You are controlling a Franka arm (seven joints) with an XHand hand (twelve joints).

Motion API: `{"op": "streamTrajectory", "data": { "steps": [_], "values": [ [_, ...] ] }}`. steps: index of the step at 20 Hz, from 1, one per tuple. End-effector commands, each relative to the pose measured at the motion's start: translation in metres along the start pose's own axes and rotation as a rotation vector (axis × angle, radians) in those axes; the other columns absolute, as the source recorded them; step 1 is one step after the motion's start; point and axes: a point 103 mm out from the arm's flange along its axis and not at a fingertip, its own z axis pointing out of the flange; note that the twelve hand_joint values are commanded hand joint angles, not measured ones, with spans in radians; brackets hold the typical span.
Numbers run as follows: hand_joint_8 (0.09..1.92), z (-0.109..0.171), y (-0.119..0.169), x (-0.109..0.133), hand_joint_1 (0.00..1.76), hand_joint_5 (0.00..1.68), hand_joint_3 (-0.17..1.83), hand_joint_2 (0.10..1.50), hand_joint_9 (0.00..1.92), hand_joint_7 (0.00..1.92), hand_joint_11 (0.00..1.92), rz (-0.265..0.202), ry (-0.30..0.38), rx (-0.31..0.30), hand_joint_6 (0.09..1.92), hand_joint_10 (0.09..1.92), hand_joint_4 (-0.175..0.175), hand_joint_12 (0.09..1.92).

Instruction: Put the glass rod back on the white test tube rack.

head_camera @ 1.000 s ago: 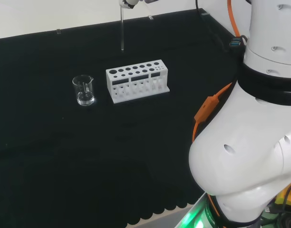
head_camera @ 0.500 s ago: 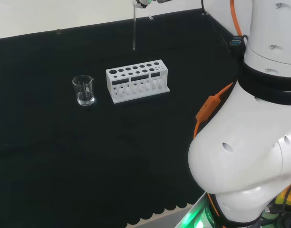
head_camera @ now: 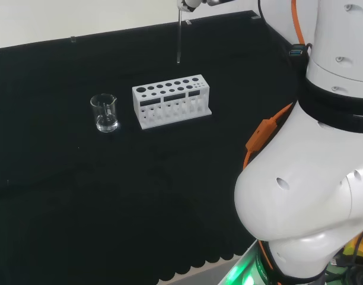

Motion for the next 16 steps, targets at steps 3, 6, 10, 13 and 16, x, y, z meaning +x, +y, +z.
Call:
{"op": "streamTrajectory", "data": {
  "steps": [3,6,10,13,16],
  "values": [
    [0.64,-0.010,-0.016,-0.005,1.19,1.17,1.00,0.54,1.86,1.64,1.72,0.018,-0.001,-0.021,1.02,0.32,-0.175,0.81],
    [0.64,-0.012,-0.020,-0.005,1.19,1.17,1.00,0.54,1.86,1.64,1.72,0.023,-0.004,-0.023,1.02,0.32,-0.175,0.81],
    [0.64,-0.012,-0.026,-0.005,1.19,1.17,1.00,0.54,1.86,1.64,1.72,0.025,-0.006,-0.021,1.02,0.32,-0.175,0.81],
    [0.64,-0.011,-0.027,-0.004,1.19,1.17,1.01,0.54,1.86,1.64,1.72,0.019,-0.005,-0.018,1.02,0.32,-0.175,0.81],
    [0.64,-0.007,-0.024,0.000,1.19,1.17,1.01,0.53,1.87,1.64,1.72,0.014,-0.003,-0.014,1.02,0.32,-0.175,0.81]
  ]
}}
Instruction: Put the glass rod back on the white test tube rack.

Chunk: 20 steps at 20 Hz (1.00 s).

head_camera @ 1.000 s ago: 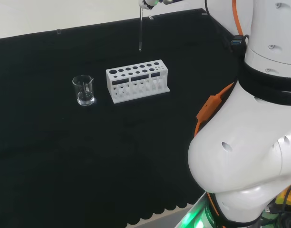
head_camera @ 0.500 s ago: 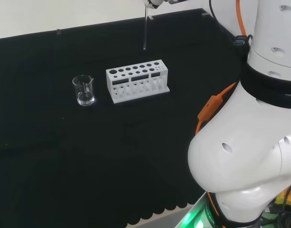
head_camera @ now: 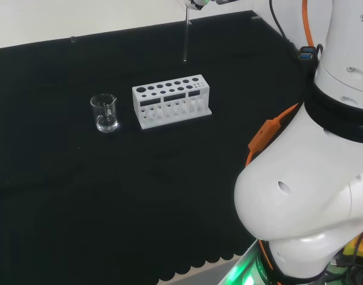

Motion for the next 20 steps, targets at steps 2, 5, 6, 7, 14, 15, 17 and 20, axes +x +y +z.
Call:
{"op": "streamTrajectory", "data": {
  "steps": [2,5,6,7,14,15,17,20],
  "values": [
    [0.64,0.007,0.005,0.007,1.19,1.17,1.01,0.53,1.87,1.65,1.72,-0.011,0.004,0.008,1.02,0.32,-0.175,0.81],
    [0.64,0.011,0.010,0.010,1.19,1.18,1.01,0.53,1.87,1.65,1.72,-0.017,0.006,0.013,1.02,0.32,-0.175,0.81],
    [0.64,0.012,0.011,0.010,1.19,1.18,1.01,0.53,1.87,1.65,1.72,-0.019,0.008,0.014,1.02,0.32,-0.175,0.81],
    [0.64,0.013,0.012,0.010,1.19,1.18,1.01,0.53,1.87,1.65,1.72,-0.021,0.008,0.016,1.02,0.32,-0.175,0.81],
    [0.64,0.021,0.013,0.010,1.19,1.18,1.01,0.53,1.87,1.65,1.72,-0.027,0.010,0.031,1.02,0.32,-0.175,0.81],
    [0.64,0.022,0.013,0.011,1.19,1.18,1.01,0.53,1.87,1.65,1.72,-0.028,0.010,0.032,1.02,0.32,-0.175,0.81],
    [0.64,0.023,0.013,0.011,1.19,1.18,1.01,0.53,1.87,1.65,1.72,-0.029,0.011,0.033,1.02,0.32,-0.175,0.81],
    [0.64,0.024,0.014,0.011,1.19,1.18,1.01,0.53,1.87,1.65,1.72,-0.031,0.011,0.036,1.02,0.32,-0.175,0.81]
  ]
}}
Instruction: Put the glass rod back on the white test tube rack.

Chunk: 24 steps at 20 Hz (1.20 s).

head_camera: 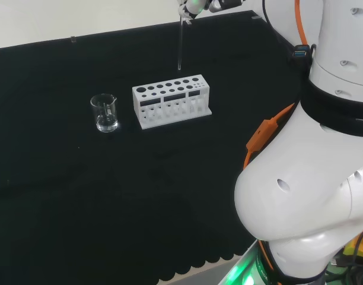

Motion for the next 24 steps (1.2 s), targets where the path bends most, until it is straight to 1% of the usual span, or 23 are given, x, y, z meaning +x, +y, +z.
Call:
{"op": "streamTrajectory", "data": {
  "steps": [1,13,22,24],
  "values": [
    [0.64,0.002,0.000,0.001,1.19,1.18,1.01,0.53,1.87,1.65,1.72,-0.004,-0.001,0.004,1.02,0.32,-0.175,0.81],
    [0.64,0.014,0.006,0.005,1.19,1.18,1.01,0.53,1.87,1.65,1.72,-0.009,0.010,0.023,1.02,0.32,-0.175,0.82],
    [0.64,0.022,0.015,-0.001,1.19,1.18,1.01,0.53,1.87,1.65,1.72,-0.012,0.021,0.033,1.02,0.32,-0.175,0.82],
    [0.64,0.028,0.018,-0.004,1.19,1.18,1.01,0.53,1.87,1.65,1.72,-0.013,0.023,0.038,1.02,0.32,-0.175,0.82]
  ]
}}
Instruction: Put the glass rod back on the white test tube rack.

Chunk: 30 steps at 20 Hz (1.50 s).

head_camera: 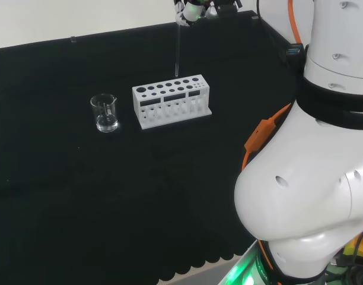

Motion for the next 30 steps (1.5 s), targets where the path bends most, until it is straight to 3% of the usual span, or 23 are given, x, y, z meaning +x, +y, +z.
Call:
{"op": "streamTrajectory", "data": {
  "steps": [1,19,30],
  "values": [
    [0.64,0.008,0.006,-0.007,1.19,1.18,1.01,0.53,1.87,1.65,1.72,0.000,0.005,0.007,1.02,0.32,-0.175,0.82],
    [0.64,0.029,0.016,-0.018,1.19,1.18,1.01,0.53,1.87,1.65,1.72,0.003,0.016,0.020,1.02,0.32,-0.175,0.82],
    [0.64,0.021,0.019,-0.007,1.19,1.18,1.01,0.53,1.87,1.65,1.72,-0.003,0.004,0.019,1.02,0.32,-0.175,0.82]
  ]
}}
